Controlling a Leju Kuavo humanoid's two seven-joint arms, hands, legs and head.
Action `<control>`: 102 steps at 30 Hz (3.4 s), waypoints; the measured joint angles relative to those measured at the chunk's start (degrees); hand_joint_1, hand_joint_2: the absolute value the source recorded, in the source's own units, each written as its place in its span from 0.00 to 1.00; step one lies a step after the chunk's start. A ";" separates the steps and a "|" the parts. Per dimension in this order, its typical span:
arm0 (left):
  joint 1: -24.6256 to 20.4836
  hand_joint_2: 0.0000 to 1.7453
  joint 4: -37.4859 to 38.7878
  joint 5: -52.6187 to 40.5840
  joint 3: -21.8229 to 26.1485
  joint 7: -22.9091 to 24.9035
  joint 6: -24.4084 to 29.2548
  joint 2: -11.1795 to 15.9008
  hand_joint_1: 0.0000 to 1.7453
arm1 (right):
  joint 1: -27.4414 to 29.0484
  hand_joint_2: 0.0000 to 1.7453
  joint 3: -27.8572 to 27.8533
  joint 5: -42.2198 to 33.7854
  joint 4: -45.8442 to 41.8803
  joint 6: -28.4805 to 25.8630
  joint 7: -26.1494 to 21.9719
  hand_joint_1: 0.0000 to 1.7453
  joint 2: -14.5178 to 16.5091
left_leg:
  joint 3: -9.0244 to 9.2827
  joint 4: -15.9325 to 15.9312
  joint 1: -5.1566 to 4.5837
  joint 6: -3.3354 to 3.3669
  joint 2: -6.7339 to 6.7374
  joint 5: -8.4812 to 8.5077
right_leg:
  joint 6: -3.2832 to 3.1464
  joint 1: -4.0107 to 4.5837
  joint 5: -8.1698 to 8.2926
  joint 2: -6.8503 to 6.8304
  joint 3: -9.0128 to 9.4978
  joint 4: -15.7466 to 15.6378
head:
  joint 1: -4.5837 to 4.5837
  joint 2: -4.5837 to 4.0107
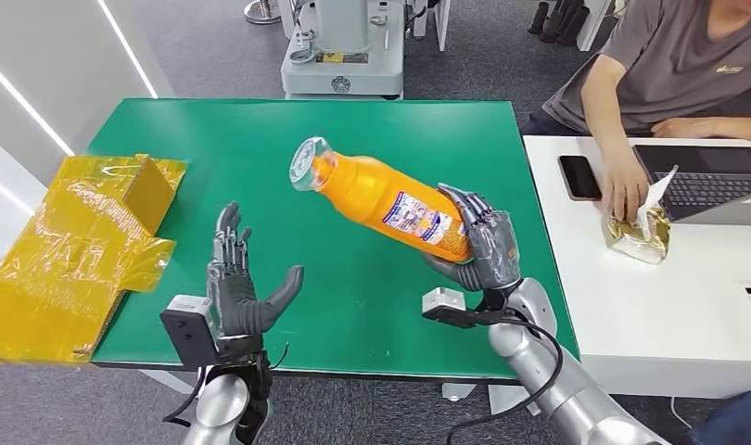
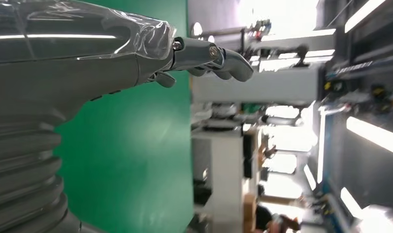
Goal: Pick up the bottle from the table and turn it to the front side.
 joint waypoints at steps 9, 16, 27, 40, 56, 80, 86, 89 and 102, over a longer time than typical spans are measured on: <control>-0.70 1.00 1.32 -0.56 -1.28 2.60 -5.78 0.01 0.00 | 1.26 1.00 -0.50 0.32 -2.85 -0.09 -0.52 1.00 3.83 | -0.02 -0.01 0.00 0.00 0.01 0.00 | 0.00 0.01 0.00 0.01 -0.02 0.00 | 0.00 0.00; -0.71 1.00 1.55 -0.61 -2.09 2.62 -7.00 0.09 0.00 | 1.14 1.00 2.62 -3.27 -2.83 -0.09 -0.66 1.00 5.14 | -0.04 -0.01 0.00 0.00 0.01 0.00 | 0.00 0.00 0.00 0.00 -0.02 0.00 | -0.01 0.00; -0.86 1.00 1.55 -0.97 -2.13 2.63 -7.15 0.27 0.00 | 0.31 1.00 6.58 -6.52 -0.34 1.03 -0.67 1.00 8.71 | -0.03 -0.02 0.01 -0.01 0.00 0.00 | -0.01 0.02 -0.01 0.00 -0.03 0.01 | 0.00 0.00; -1.71 1.00 1.74 -1.72 -2.13 2.62 -6.83 0.26 0.00 | -0.48 1.00 9.17 -8.00 5.29 3.61 -0.67 1.00 11.06 | -0.04 -0.01 0.01 -0.01 0.00 0.01 | -0.01 0.01 -0.01 0.00 -0.04 0.00 | 0.00 0.00; -4.12 1.00 6.14 -0.20 -2.17 1.95 -6.15 -0.19 0.00 | -3.72 1.00 9.77 -6.21 16.22 14.81 1.96 1.00 12.93 | -0.04 -0.01 0.01 -0.03 0.00 0.02 | -0.01 0.01 0.00 0.01 -0.06 0.00 | -0.01 0.00; -4.13 1.00 6.82 0.92 -2.20 1.82 -5.55 -0.19 0.69 | -5.56 1.00 10.09 -2.00 19.74 14.67 2.44 1.00 13.34 | -0.04 -0.01 0.01 -0.03 0.00 0.02 | -0.01 0.01 0.00 0.01 -0.06 0.00 | 0.00 0.00; -3.95 1.00 6.82 1.62 -2.20 1.67 -5.37 -0.19 1.00 | -5.66 1.00 10.10 -1.31 19.77 14.50 3.04 1.00 13.34 | -0.04 -0.01 0.01 -0.03 0.00 0.02 | -0.01 0.01 0.00 0.01 -0.06 0.00 | 0.00 0.00; -3.74 1.00 6.82 1.80 -2.20 1.62 -5.37 -0.19 1.00 | -5.67 1.00 10.10 -0.89 19.78 14.09 3.23 1.00 13.34 | -0.04 -0.01 0.01 -0.03 0.00 0.02 | -0.01 0.01 0.00 0.01 -0.06 0.00 | 0.00 0.00; -3.38 1.00 6.80 1.40 -2.17 1.40 -4.78 -0.04 1.00 | -4.88 1.00 10.36 -0.30 19.67 11.80 3.73 0.75 13.30 | -0.04 -0.01 0.01 -0.03 0.01 0.02 | -0.01 0.01 0.00 0.01 -0.07 0.00 | 0.00 0.00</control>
